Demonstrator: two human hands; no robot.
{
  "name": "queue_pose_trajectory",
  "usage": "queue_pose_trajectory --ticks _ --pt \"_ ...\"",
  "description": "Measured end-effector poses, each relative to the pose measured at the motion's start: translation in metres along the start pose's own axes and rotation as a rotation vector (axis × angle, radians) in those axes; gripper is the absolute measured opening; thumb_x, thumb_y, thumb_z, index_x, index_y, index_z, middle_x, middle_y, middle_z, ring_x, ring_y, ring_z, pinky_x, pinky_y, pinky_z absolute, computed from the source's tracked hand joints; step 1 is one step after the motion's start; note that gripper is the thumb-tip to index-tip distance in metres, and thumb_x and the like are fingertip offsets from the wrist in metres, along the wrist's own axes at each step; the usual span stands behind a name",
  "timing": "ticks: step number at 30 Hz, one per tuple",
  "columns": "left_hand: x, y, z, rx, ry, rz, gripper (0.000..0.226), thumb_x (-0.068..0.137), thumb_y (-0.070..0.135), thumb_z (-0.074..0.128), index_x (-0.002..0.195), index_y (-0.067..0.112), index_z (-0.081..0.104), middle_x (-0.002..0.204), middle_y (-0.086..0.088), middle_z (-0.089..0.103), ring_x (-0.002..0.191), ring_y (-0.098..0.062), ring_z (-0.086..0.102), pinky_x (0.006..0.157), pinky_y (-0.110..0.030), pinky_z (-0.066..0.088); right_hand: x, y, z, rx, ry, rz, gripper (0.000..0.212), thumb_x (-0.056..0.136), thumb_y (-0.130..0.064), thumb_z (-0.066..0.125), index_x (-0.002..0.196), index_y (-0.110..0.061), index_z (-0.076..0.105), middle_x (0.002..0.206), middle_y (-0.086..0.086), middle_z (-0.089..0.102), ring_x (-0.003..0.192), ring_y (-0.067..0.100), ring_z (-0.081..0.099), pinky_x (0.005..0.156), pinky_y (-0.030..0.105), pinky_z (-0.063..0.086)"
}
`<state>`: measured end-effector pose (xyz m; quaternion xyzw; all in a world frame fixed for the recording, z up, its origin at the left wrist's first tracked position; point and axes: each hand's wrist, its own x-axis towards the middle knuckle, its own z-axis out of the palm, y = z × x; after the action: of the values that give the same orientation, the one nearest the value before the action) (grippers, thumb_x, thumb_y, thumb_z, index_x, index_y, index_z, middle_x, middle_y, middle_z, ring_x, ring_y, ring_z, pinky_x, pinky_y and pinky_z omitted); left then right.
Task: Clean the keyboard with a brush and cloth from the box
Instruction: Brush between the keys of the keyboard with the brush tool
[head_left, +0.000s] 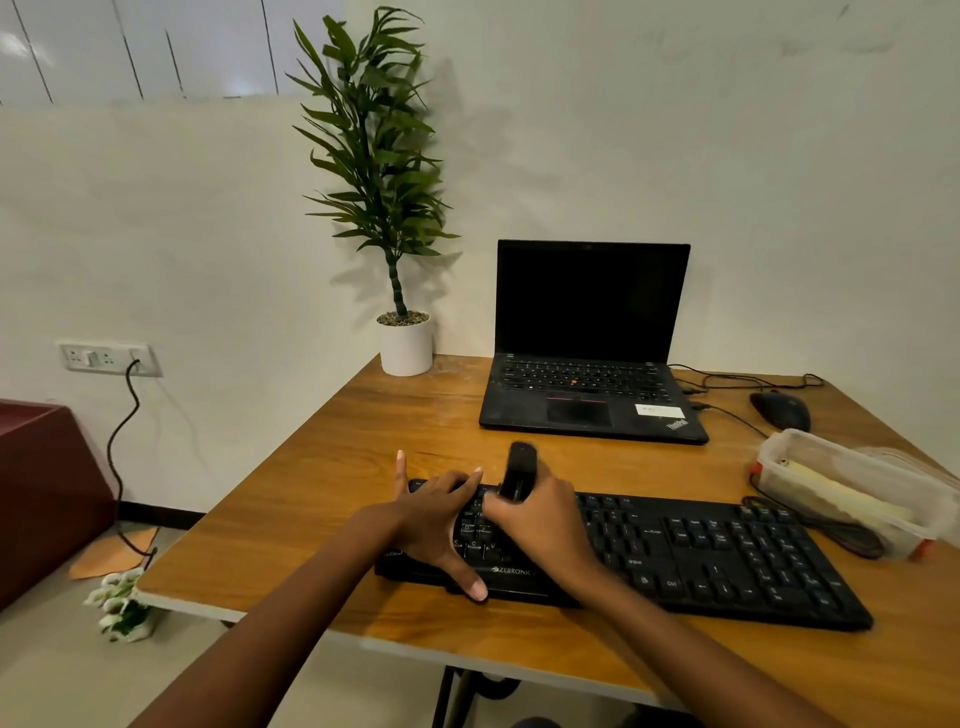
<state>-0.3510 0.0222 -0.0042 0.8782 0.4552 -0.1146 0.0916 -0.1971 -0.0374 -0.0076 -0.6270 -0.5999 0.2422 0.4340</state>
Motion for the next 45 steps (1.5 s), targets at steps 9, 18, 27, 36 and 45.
queue_pose_trajectory --ticks 9,18,27,36,45 --pt "0.000 -0.001 0.001 -0.006 0.002 -0.003 0.129 0.066 0.072 0.064 0.147 0.022 -0.021 0.159 -0.002 -0.006 0.146 -0.023 -0.009 0.094 -0.069 -0.030 0.001 -0.004 0.001 -0.039 0.051 0.022 0.025 0.073 -0.036 0.068 0.084 -0.021 0.051 0.071 -0.004 0.059 0.064 0.013 0.059 0.058 0.033 0.051" --pt "0.000 0.001 -0.001 0.004 0.002 -0.006 0.127 0.067 0.072 0.064 0.147 0.021 -0.020 0.159 -0.002 -0.006 0.146 -0.024 -0.009 0.093 -0.068 -0.031 0.007 -0.002 -0.008 -0.024 0.037 0.026 0.024 0.071 -0.031 0.069 0.079 -0.021 0.049 0.069 -0.003 0.057 0.061 0.013 0.056 0.057 0.032 0.050" --pt "-0.001 0.001 -0.001 0.001 0.009 -0.006 0.127 0.067 0.071 0.064 0.147 0.020 -0.022 0.159 -0.003 -0.005 0.146 -0.024 -0.008 0.094 -0.069 -0.029 0.022 -0.007 -0.016 -0.008 0.002 0.059 0.022 0.072 -0.030 0.069 0.073 -0.023 0.048 0.071 -0.002 0.059 0.060 0.017 0.060 0.055 0.034 0.053" --pt "0.000 -0.001 0.001 -0.010 0.005 -0.004 0.128 0.066 0.072 0.064 0.148 0.021 -0.019 0.159 -0.001 -0.005 0.146 -0.024 -0.008 0.094 -0.069 -0.029 0.030 -0.013 -0.013 -0.106 -0.100 -0.005 0.023 0.073 -0.033 0.069 0.082 -0.019 0.052 0.071 -0.005 0.057 0.064 0.016 0.059 0.055 0.030 0.050" --pt "0.002 -0.003 0.003 -0.030 -0.001 0.004 0.129 0.065 0.072 0.065 0.147 0.024 -0.022 0.159 -0.001 -0.007 0.146 -0.023 -0.011 0.092 -0.067 -0.032 0.003 -0.005 -0.007 0.017 -0.234 0.013 0.016 0.073 -0.022 0.068 0.075 -0.022 0.053 0.068 -0.003 0.058 0.056 0.010 0.057 0.049 0.025 0.048"
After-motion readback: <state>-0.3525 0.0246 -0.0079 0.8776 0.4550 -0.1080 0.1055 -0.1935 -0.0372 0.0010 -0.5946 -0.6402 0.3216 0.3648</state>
